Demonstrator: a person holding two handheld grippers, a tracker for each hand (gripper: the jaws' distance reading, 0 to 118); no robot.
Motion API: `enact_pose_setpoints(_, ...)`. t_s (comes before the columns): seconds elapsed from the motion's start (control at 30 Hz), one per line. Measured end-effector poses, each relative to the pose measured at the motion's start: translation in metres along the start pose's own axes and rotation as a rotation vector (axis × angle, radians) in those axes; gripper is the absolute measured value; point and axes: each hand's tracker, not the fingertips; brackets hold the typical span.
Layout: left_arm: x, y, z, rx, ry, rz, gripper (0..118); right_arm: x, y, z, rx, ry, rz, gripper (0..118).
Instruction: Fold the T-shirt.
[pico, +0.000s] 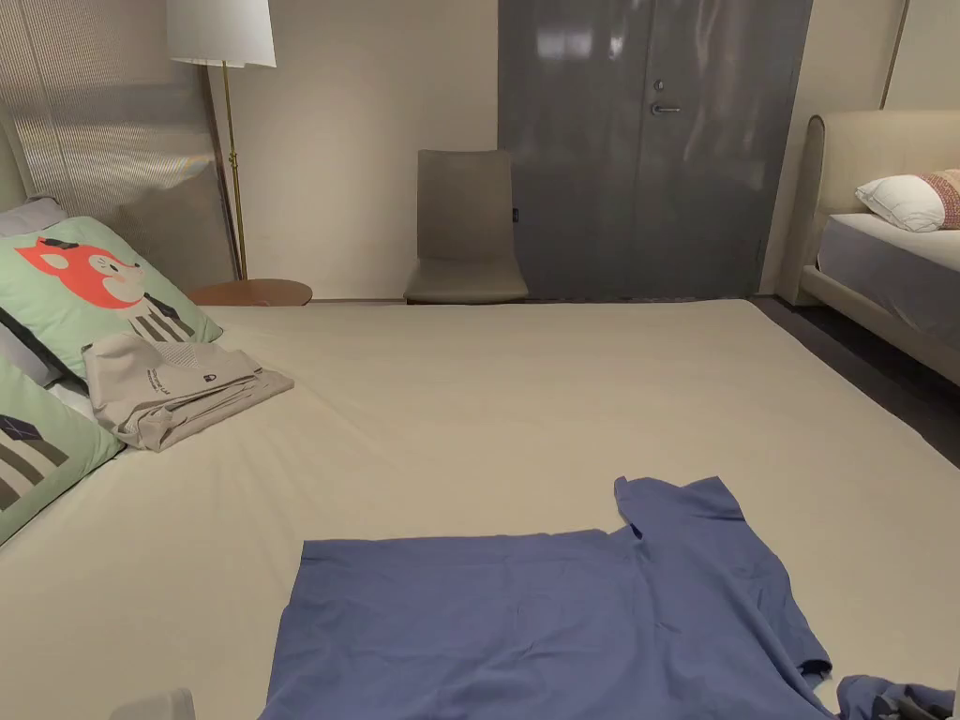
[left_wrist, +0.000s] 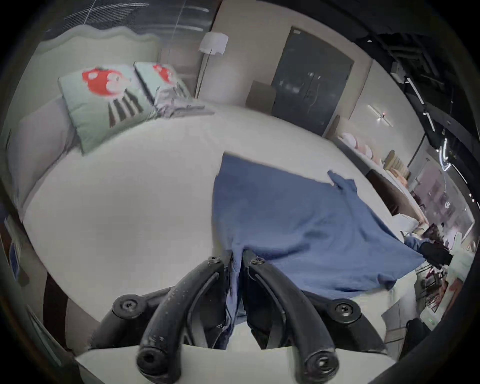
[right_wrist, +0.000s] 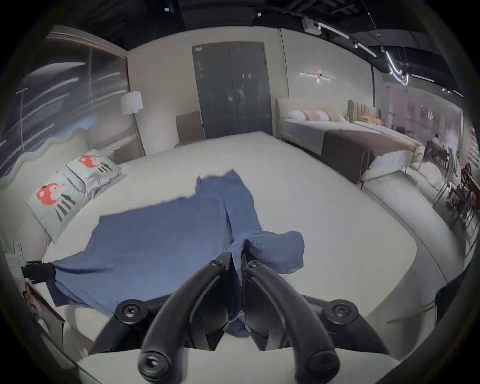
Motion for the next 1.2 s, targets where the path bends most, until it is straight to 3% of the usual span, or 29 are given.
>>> enact_pose_setpoints(0.37, -0.017, -0.024, -0.017, -0.084, 0.049, 0.011, 5, 0.017, -0.043, -0.026, -0.135, -0.074, 0.009, 8)
enact_pose_setpoints(0.5, -0.014, -0.026, -0.014, -0.064, 0.047, -0.013, 6, 0.015, -0.043, -0.021, -0.115, -0.058, 0.061, 8)
enact_pose_setpoints(0.53, -0.012, -0.024, -0.010, -0.038, 0.043, -0.037, 15, 0.015, -0.041, -0.018, -0.103, -0.049, 0.061, 12)
enact_pose_setpoints(0.57, -0.009, -0.021, -0.005, -0.002, 0.053, -0.049, 47, 0.014, -0.037, -0.014, -0.075, -0.044, 0.050, 27)
enact_pose_setpoints(0.63, -0.005, -0.013, 0.005, 0.065, 0.043, -0.062, 100, 0.012, -0.026, -0.005, 0.004, -0.030, 0.046, 76)
enact_pose_setpoints(0.67, -0.002, -0.006, 0.012, 0.101, 0.027, -0.058, 111, 0.010, -0.020, -0.002, 0.039, -0.029, 0.043, 98)
enact_pose_setpoints(0.83, 0.022, 0.030, 0.043, 0.289, 0.015, -0.099, 108, -0.011, 0.023, 0.021, 0.270, -0.033, 0.095, 98)
enact_pose_setpoints(0.87, 0.028, 0.036, 0.048, 0.319, 0.022, -0.118, 101, -0.016, 0.030, 0.025, 0.306, -0.029, 0.097, 96)
enact_pose_setpoints(0.9, 0.034, 0.041, 0.053, 0.356, 0.021, -0.138, 86, -0.022, 0.038, 0.029, 0.344, -0.021, 0.100, 89)
enact_pose_setpoints(0.93, 0.040, 0.044, 0.055, 0.381, 0.023, -0.151, 63, -0.025, 0.043, 0.032, 0.375, -0.006, 0.102, 74)
enact_pose_setpoints(0.97, 0.046, 0.047, 0.058, 0.411, 0.029, -0.160, 30, -0.030, 0.048, 0.033, 0.409, 0.012, 0.104, 44)
enact_pose_setpoints(1.0, 0.049, 0.050, 0.057, 0.421, 0.034, -0.165, 12, -0.034, 0.052, 0.034, 0.423, 0.022, 0.108, 19)
enact_pose_setpoints(1.03, 0.053, 0.054, 0.055, 0.421, 0.038, -0.160, 6, -0.038, 0.056, 0.032, 0.417, 0.023, 0.115, 2)
enact_pose_setpoints(1.2, 0.055, 0.072, 0.035, 0.390, -0.020, -0.133, 0, -0.048, 0.063, 0.013, 0.395, 0.058, 0.125, 1)
